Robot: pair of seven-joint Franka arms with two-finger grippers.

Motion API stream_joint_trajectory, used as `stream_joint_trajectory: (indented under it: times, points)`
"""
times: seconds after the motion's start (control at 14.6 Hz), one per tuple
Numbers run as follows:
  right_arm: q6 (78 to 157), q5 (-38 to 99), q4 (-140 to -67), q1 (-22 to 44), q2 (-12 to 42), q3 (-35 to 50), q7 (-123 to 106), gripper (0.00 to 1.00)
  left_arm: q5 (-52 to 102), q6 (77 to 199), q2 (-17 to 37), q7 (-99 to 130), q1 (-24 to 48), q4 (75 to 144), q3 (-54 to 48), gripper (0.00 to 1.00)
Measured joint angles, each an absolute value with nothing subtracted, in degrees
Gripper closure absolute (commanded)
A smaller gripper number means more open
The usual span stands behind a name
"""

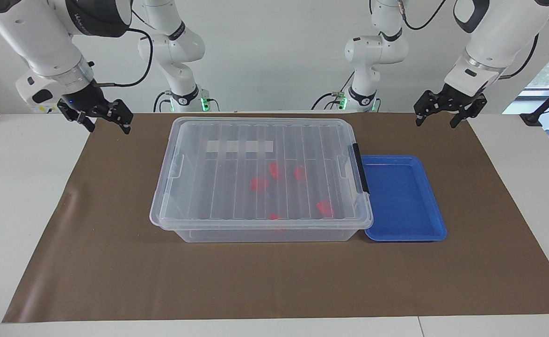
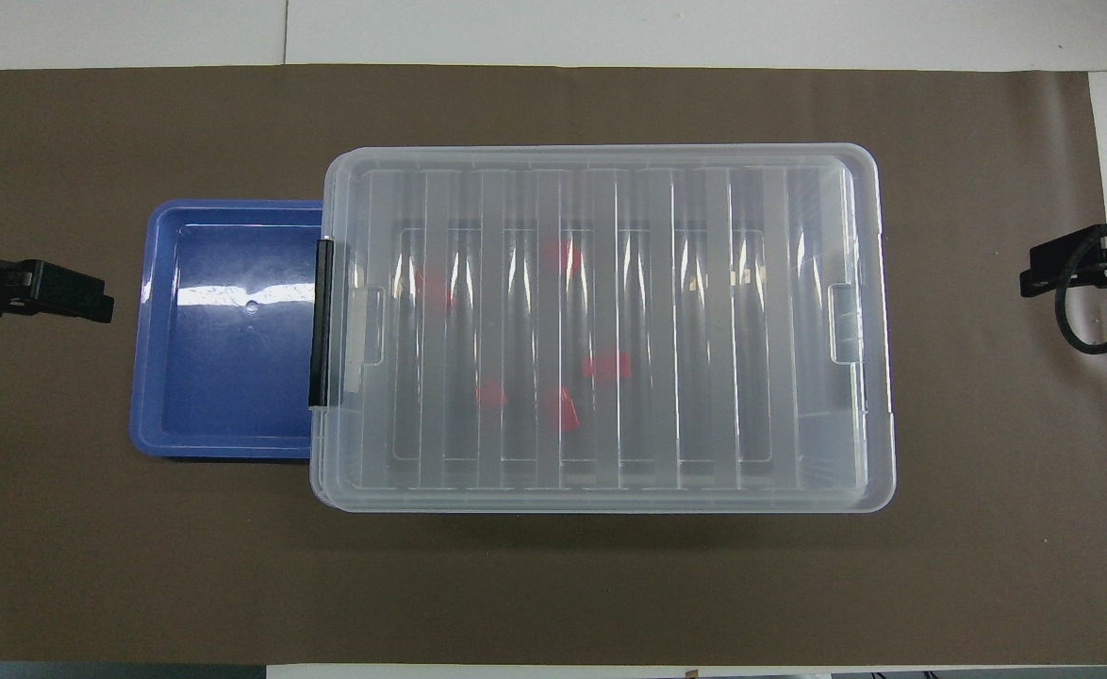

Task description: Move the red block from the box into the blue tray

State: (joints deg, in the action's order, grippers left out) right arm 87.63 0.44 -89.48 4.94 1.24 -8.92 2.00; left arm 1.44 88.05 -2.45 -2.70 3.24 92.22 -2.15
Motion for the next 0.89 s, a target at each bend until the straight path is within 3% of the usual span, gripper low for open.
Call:
stream_joint_trajectory:
  times: [0.27,0.89]
  points:
    - [90.8,1.3,-90.5,5.0,1.6,-7.5,2.9,0.0,1.4,88.1,-2.4,-2.7,3.2,92.2,-2.2,0.0]
    - [103.7,1.9,-100.4,5.4,4.0,-0.8,10.5,0.0,1.4,88.1,-2.4,-2.7,3.2,92.2,-2.2,0.0]
